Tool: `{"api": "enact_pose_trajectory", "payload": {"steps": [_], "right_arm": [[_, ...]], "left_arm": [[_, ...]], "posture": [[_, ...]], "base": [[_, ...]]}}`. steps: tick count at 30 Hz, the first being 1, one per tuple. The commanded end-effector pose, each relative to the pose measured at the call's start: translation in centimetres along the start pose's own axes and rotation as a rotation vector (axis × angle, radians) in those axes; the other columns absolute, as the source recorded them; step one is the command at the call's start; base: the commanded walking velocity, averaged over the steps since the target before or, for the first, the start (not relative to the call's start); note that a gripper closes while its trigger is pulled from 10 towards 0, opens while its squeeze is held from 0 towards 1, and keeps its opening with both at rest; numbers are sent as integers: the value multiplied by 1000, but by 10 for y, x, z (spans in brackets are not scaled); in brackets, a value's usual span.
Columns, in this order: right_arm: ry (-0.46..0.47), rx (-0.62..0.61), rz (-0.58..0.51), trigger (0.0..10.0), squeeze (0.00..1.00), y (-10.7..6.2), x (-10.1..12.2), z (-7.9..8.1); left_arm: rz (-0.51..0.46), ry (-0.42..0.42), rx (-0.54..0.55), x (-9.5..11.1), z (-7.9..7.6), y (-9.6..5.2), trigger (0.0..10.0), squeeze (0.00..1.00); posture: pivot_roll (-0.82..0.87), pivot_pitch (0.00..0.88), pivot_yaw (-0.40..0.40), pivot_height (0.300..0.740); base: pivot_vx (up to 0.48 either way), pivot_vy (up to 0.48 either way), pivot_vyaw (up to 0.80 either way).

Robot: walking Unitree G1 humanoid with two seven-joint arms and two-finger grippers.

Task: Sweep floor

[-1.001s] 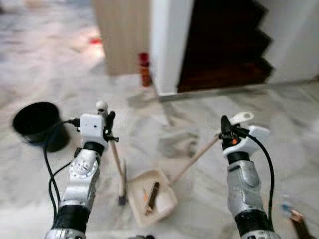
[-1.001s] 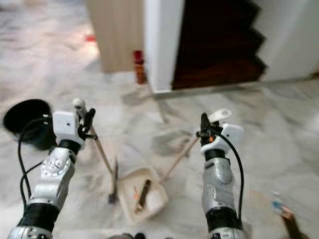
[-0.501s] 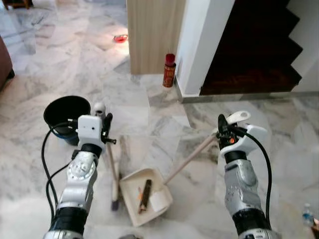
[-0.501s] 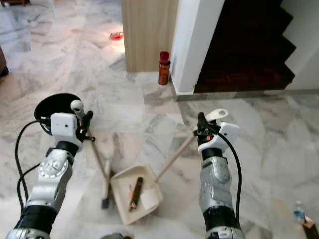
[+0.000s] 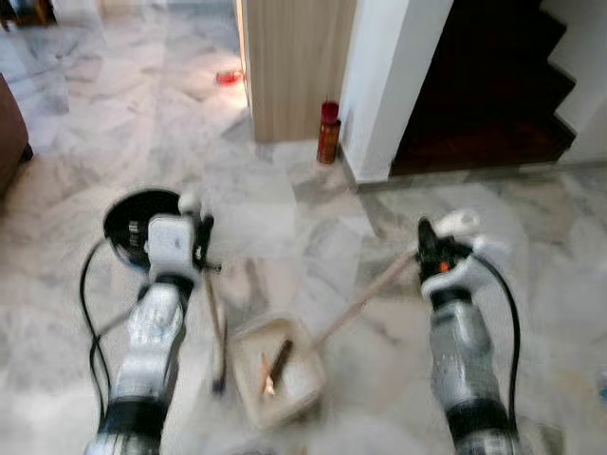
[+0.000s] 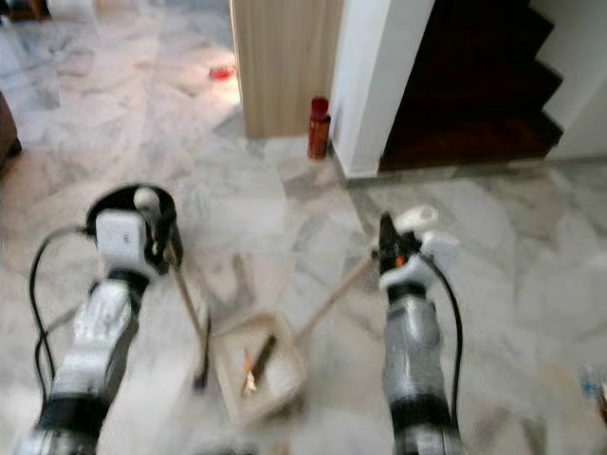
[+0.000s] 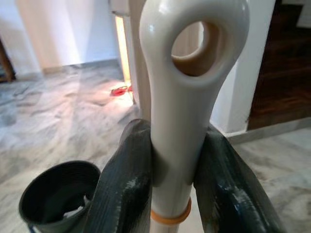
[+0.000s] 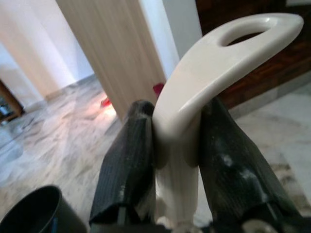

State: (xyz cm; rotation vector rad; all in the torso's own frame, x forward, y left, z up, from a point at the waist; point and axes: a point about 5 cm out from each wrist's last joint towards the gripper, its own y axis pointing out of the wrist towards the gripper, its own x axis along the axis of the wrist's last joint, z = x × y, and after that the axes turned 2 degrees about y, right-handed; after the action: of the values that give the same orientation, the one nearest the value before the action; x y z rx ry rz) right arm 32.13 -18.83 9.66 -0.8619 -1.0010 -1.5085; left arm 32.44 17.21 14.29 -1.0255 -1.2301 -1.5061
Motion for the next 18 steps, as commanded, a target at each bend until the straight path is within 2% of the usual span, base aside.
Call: {"api": "enact_pose_trajectory", "payload": {"steps": [1,18], "right_arm": [[10,27,-45,10000,0,7,9,9],[12,27,-46,10000,0,7,10,9]], "left_arm": [[-41,-11,-3,9,0,2,10000,0],[-40,-13,-2,9,-1,2,10000,0]], "posture": [[187,112,-70,740],[187,114,-74,740]], "base": [[0,319,0],[0,321,0]]}}
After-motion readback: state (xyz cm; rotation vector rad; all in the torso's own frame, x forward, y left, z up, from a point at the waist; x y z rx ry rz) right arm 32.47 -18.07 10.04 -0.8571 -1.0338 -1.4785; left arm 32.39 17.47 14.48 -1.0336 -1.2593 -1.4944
